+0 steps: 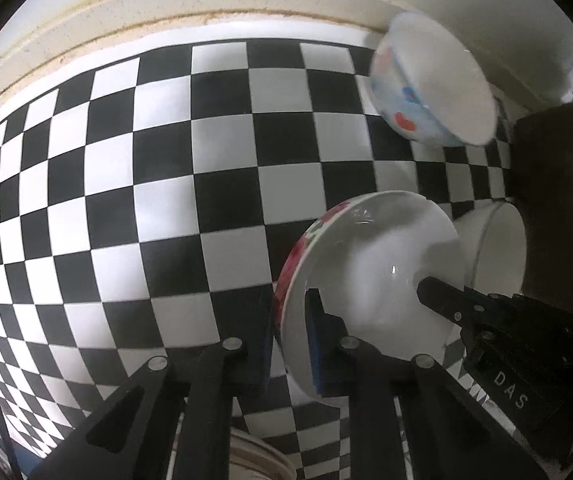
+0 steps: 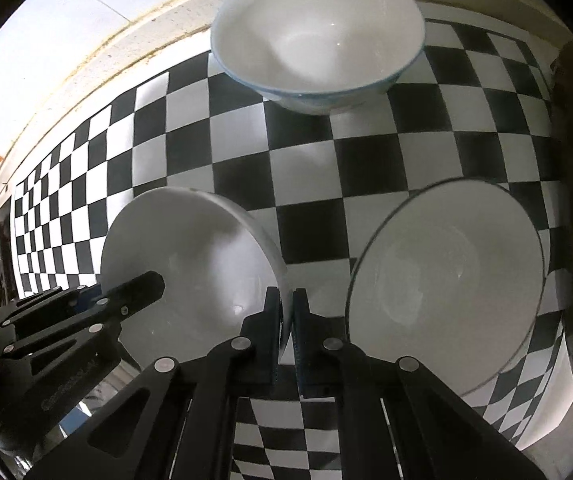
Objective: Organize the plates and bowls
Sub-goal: 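Lift the red-flower bowl with both grippers and carry it beside the plate stack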
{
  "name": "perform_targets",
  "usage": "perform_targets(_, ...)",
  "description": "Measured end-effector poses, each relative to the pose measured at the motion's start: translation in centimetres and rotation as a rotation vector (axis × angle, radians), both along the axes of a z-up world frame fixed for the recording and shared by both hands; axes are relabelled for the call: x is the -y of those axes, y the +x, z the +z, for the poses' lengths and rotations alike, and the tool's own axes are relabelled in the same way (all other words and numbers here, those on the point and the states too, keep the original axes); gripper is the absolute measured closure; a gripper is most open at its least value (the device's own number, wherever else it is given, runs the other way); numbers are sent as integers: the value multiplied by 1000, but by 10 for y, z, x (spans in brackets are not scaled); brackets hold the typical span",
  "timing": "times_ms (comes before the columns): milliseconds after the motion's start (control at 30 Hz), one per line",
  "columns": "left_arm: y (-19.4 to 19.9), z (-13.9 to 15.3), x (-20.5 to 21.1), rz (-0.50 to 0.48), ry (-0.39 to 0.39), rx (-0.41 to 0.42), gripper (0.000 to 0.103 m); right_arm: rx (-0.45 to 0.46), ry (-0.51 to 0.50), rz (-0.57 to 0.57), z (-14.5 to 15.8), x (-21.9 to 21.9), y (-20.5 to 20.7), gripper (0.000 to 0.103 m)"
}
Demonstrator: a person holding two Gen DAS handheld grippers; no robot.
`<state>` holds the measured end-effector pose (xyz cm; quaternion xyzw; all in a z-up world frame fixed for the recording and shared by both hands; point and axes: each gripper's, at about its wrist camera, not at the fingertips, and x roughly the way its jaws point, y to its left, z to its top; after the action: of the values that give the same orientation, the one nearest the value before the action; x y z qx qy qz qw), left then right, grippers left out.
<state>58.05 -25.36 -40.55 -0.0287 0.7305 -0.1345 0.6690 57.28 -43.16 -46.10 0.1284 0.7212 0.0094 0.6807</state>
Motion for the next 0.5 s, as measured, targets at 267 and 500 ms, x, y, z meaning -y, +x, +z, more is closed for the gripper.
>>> perform_targets(267,-35,27,5,-39,-25,11,90,30,19,-9,29,7,-37,96)
perform_targets(500,-74,33,2,-70,-45,-15,90,26,13,1,42,11,-82,96)
